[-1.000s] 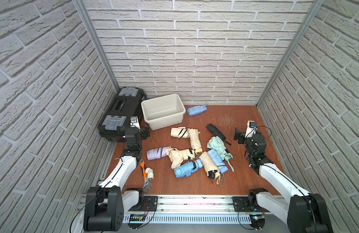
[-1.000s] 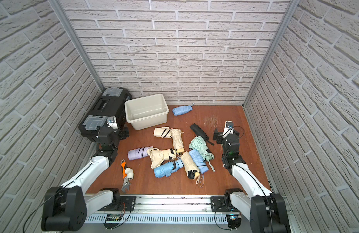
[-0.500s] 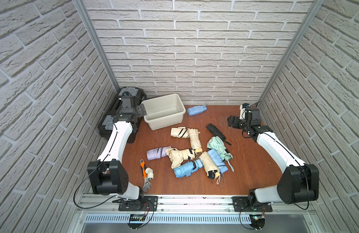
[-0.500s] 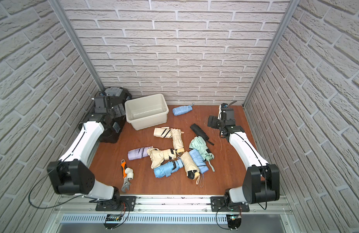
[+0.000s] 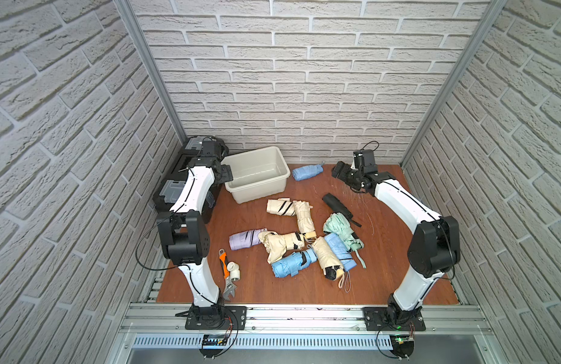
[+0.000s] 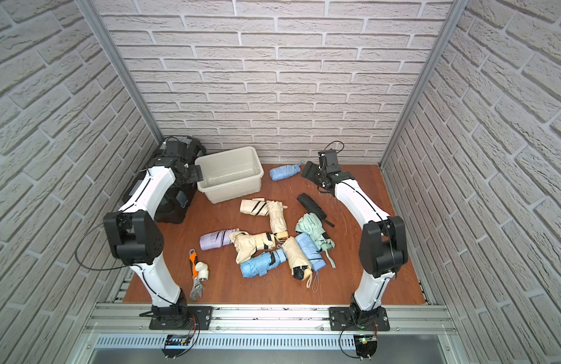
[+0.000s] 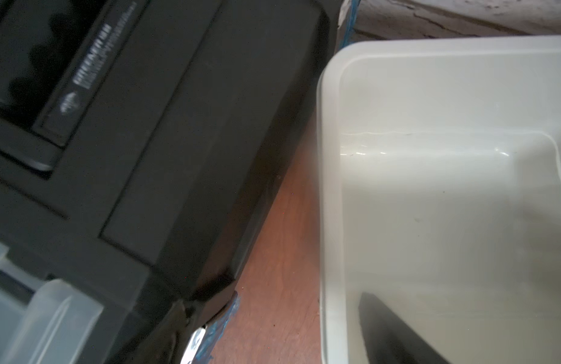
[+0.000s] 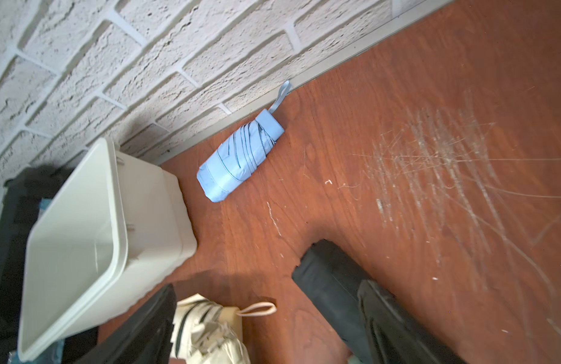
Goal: Put the umbrella into the storage box
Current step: Pick up the umbrella from the center of the board.
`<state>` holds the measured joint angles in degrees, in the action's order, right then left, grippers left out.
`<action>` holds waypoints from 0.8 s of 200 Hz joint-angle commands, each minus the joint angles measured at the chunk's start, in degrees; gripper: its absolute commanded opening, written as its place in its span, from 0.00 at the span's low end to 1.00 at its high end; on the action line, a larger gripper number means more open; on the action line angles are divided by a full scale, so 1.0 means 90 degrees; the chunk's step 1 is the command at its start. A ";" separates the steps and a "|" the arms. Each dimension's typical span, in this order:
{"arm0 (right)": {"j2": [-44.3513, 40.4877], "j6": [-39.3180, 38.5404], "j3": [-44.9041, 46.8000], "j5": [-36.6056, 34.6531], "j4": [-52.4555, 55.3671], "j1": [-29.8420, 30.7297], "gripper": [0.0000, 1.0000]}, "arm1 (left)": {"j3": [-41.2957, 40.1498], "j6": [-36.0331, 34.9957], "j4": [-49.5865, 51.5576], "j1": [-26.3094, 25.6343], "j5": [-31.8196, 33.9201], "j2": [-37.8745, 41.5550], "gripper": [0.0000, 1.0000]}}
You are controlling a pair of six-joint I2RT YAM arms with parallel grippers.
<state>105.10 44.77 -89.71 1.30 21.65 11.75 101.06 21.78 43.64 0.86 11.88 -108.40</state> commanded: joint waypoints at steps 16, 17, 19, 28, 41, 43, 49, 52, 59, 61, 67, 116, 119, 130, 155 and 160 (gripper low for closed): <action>0.0868 0.2023 -0.1042 -0.0066 0.0048 0.0343 0.93 | 0.0447 0.0084 0.0268 -0.0034 0.0028 -0.0363 0.86; 0.0967 0.2054 -0.1064 -0.0066 0.0052 0.0344 0.93 | 0.0454 0.0077 0.0273 -0.0031 0.0028 -0.0370 0.86; 0.1088 0.2134 -0.1115 -0.0064 0.0042 0.0359 0.93 | 0.0476 0.0077 0.0277 -0.0028 0.0028 -0.0383 0.86; 0.1384 0.2501 -0.1334 -0.0014 -0.0016 0.0392 0.93 | 0.0546 0.0066 0.0314 -0.0044 0.0028 -0.0463 0.86; 0.1807 0.2987 -0.1725 0.0081 -0.0013 0.0439 0.93 | 0.0644 0.0065 0.0364 -0.0038 0.0065 -0.0545 0.85; 0.1877 0.3053 -0.1803 0.0100 -0.0008 0.0442 0.93 | 0.0651 0.0062 0.0373 -0.0038 0.0066 -0.0559 0.84; 0.2070 0.3218 -0.1979 0.0145 -0.0022 0.0463 0.93 | 0.0666 0.0067 0.0388 -0.0043 0.0076 -0.0573 0.84; 0.2169 0.3299 -0.2088 0.0164 -0.0030 0.0479 0.93 | 0.0680 0.0062 0.0386 -0.0040 0.0078 -0.0583 0.84; 0.2385 0.3475 -0.2330 0.0176 0.0009 0.0514 0.93 | 0.0677 0.0066 0.0381 -0.0047 0.0086 -0.0601 0.83; 0.2439 0.3519 -0.2389 0.0170 0.0012 0.0524 0.93 | 0.0681 0.0069 0.0377 -0.0047 0.0086 -0.0602 0.83; 0.2622 0.3630 -0.2582 0.0156 0.0002 0.0551 0.93 | 0.0694 0.0069 0.0376 -0.0055 0.0086 -0.0600 0.83; 0.3807 0.4599 -0.3795 0.0115 0.0221 0.0714 0.92 | 0.0708 0.0119 0.0386 -0.0096 0.0105 -0.0581 0.82; 0.3854 0.4643 -0.3858 0.0099 0.0243 0.0717 0.92 | 0.0705 0.0119 0.0386 -0.0096 0.0106 -0.0569 0.82; 0.4034 0.4766 -0.4062 0.0013 0.0249 0.0744 0.92 | 0.0699 0.0129 0.0377 -0.0102 0.0125 -0.0538 0.82; 0.4442 0.5042 -0.4490 -0.0080 0.0193 0.0779 0.87 | 0.0659 0.0156 0.0359 -0.0121 0.0169 -0.0467 0.82; 0.4518 0.5118 -0.4559 -0.0076 0.0192 0.0784 0.86 | 0.0645 0.0163 0.0347 -0.0119 0.0174 -0.0450 0.82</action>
<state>143.87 86.13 -127.24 2.07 23.79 18.13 105.80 22.70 46.59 0.19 12.34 -113.34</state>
